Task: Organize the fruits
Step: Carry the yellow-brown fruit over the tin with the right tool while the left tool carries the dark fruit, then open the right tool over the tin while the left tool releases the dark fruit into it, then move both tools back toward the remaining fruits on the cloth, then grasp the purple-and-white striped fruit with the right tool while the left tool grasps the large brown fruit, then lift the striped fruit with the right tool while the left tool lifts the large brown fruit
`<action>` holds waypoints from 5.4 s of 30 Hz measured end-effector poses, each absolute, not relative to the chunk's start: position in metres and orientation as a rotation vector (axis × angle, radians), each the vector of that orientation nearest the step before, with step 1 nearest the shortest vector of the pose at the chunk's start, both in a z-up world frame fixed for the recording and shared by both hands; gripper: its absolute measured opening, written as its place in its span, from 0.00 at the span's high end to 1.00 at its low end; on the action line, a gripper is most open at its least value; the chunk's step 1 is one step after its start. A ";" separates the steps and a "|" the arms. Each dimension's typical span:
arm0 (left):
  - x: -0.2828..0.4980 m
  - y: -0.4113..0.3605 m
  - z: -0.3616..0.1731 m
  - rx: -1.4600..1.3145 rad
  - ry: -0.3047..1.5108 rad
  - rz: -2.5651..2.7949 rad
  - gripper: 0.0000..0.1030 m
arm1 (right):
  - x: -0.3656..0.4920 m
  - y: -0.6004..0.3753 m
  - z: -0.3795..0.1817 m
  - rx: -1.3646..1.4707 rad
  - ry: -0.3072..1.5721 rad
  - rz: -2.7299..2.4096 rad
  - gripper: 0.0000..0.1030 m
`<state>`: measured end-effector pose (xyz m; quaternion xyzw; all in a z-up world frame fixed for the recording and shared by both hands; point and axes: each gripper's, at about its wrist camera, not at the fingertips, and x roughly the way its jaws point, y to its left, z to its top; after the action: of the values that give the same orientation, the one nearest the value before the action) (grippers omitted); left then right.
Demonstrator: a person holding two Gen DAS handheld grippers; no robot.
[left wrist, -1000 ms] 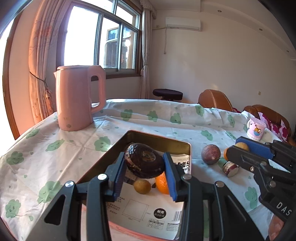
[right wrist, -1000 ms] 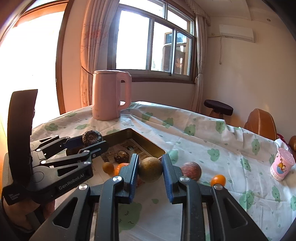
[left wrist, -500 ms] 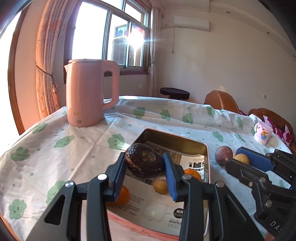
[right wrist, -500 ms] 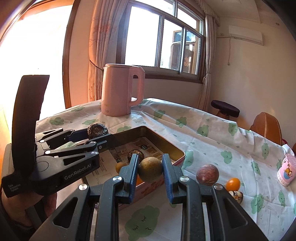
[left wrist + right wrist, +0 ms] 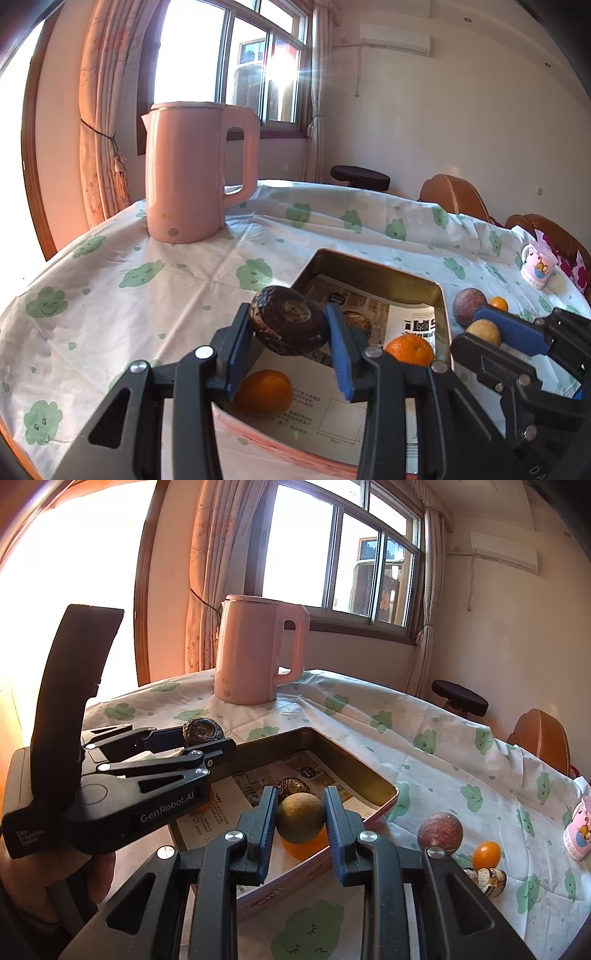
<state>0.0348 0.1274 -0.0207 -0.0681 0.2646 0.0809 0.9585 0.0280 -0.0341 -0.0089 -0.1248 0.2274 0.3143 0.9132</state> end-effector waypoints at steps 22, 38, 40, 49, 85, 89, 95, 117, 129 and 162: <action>0.045 0.135 -0.031 -0.151 0.589 0.157 0.60 | 0.033 -0.017 -0.032 -0.278 0.517 0.659 0.73; 0.050 0.134 -0.033 -0.141 0.616 0.164 0.60 | 0.037 -0.009 -0.037 -0.312 0.553 0.663 0.73; 0.050 0.133 -0.033 -0.140 0.616 0.163 0.60 | 0.037 -0.007 -0.037 -0.319 0.557 0.663 0.73; 0.048 0.132 -0.032 -0.132 0.599 0.174 0.32 | 0.038 -0.004 -0.040 -0.335 0.574 0.665 0.71; 0.025 0.112 -0.021 -0.133 0.481 0.202 0.07 | 0.109 -0.139 -0.054 -0.191 0.746 0.354 0.50; 0.025 0.110 -0.020 -0.124 0.479 0.203 0.07 | 0.120 -0.135 -0.061 -0.199 0.799 0.338 0.50; 0.026 0.109 -0.020 -0.118 0.479 0.202 0.06 | 0.122 -0.122 -0.065 -0.284 0.805 0.295 0.53; 0.060 0.003 0.007 0.003 0.526 -0.043 0.06 | 0.109 -0.188 -0.033 -0.130 0.635 0.200 0.65; 0.137 -0.075 -0.031 0.125 0.710 -0.111 0.17 | 0.137 -0.241 -0.042 -0.046 0.657 0.108 0.65; 0.153 -0.078 -0.040 0.082 0.712 -0.126 0.49 | 0.131 -0.247 -0.039 0.007 0.609 0.227 0.65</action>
<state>0.1527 -0.0783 -0.0405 0.0402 0.3484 -0.0618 0.9344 0.1307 -0.2467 -0.0386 0.0035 0.2992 0.1113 0.9477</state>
